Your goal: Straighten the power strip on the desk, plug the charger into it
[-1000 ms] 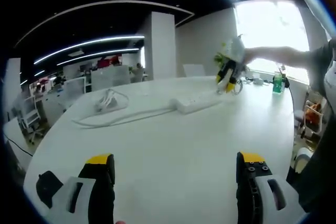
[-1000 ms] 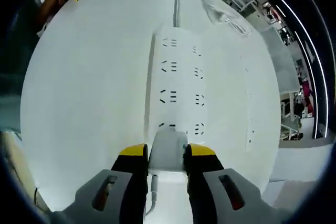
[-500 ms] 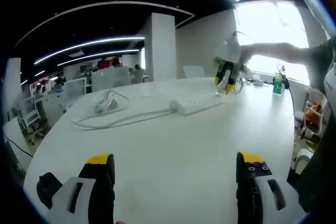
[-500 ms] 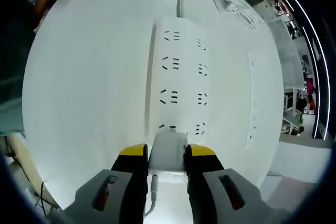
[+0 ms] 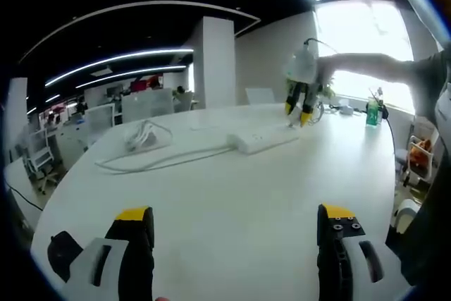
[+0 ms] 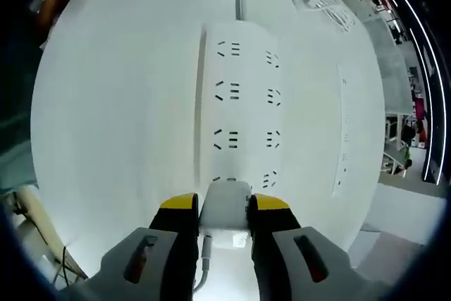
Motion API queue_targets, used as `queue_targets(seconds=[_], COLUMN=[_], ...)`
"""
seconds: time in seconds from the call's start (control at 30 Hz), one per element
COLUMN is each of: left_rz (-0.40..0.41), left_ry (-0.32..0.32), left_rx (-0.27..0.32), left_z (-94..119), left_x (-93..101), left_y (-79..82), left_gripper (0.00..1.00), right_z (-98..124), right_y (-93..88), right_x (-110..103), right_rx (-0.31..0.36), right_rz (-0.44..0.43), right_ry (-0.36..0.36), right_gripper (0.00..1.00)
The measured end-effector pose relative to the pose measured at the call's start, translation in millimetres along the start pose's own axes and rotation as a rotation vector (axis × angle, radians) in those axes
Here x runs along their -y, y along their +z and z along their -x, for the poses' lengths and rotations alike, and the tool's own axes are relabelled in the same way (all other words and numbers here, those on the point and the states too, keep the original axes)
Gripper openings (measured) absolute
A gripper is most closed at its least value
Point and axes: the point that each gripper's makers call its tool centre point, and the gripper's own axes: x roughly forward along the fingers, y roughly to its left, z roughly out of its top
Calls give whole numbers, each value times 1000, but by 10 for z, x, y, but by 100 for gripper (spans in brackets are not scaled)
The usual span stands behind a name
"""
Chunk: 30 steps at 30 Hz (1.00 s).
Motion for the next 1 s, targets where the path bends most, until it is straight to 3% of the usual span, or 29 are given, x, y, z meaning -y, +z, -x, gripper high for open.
queue_targets(seconds=[0.77,0.83,0.87,1.0], left_rz=[-14,-20,-21,-22], left_ry=[-5,-3,-3,2], left_rx=[-10,-14,-15,-17], left_z=[-4,-3,-2,14], left_x=[39,39,38,23], left_y=[-16,-17,-15,-10], left_gripper=[97,97,97,97], right_z=[-22,-126,-60,-105], right_y=[141,165,201,188], right_x=[24,60,15,49], right_rx=[-27,-31,-26,-22], right_rz=[-2,-31,-29,-27], right_ry=[14,-13,22,35], right_gripper=[25,25,25,25])
